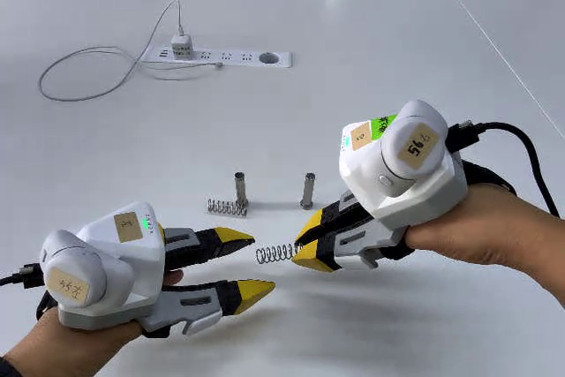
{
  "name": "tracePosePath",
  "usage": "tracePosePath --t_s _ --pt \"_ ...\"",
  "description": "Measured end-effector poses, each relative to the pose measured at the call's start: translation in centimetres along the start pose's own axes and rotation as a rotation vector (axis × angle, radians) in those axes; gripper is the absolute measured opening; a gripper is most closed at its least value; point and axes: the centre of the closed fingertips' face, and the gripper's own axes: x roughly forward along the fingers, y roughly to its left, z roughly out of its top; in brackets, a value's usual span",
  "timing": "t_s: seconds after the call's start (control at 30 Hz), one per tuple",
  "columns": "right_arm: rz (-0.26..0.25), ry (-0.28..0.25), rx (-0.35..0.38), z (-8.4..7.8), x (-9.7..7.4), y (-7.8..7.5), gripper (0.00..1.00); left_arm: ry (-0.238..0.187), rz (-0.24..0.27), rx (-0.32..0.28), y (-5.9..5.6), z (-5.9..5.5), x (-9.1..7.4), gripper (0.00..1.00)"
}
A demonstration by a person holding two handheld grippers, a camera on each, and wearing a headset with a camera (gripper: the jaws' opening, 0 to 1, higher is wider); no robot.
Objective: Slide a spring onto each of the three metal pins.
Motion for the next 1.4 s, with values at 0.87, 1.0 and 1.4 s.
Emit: tracePosePath --t_s 0.87,1.0,1.4 --pt "-0.004 -0.075 -0.039 3.0 -0.6 0.8 0.11 -0.002 -0.011 0.027 -0.2 0.2 0.0 0.12" --pt "-0.006 -0.102 -0.042 3.7 -0.7 0.9 0.11 -0.009 -0.011 0.024 -0.2 0.3 0.0 0.12" --pt "-0.006 -0.139 -0.068 5.2 -0.1 1.5 0.11 -0.024 -0.024 0.019 -0.6 0.7 0.3 0.12"
